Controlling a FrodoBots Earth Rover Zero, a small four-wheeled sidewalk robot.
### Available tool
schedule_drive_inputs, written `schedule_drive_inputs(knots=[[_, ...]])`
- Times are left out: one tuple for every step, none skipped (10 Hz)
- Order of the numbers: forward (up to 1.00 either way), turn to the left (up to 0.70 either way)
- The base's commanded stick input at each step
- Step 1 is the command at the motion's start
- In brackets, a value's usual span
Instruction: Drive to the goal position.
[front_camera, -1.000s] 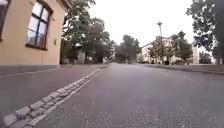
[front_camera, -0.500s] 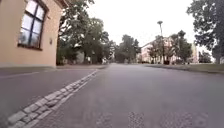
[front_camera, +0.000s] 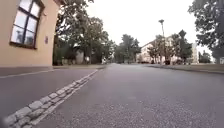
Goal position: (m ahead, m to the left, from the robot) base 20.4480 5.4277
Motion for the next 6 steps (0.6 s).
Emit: schedule_drive_inputs(knots=[[0.7, 0.04], [0.7, 0.04], [0.7, 0.04], [0.7, 0.04], [0.7, 0.04], [0.7, 0.04]])
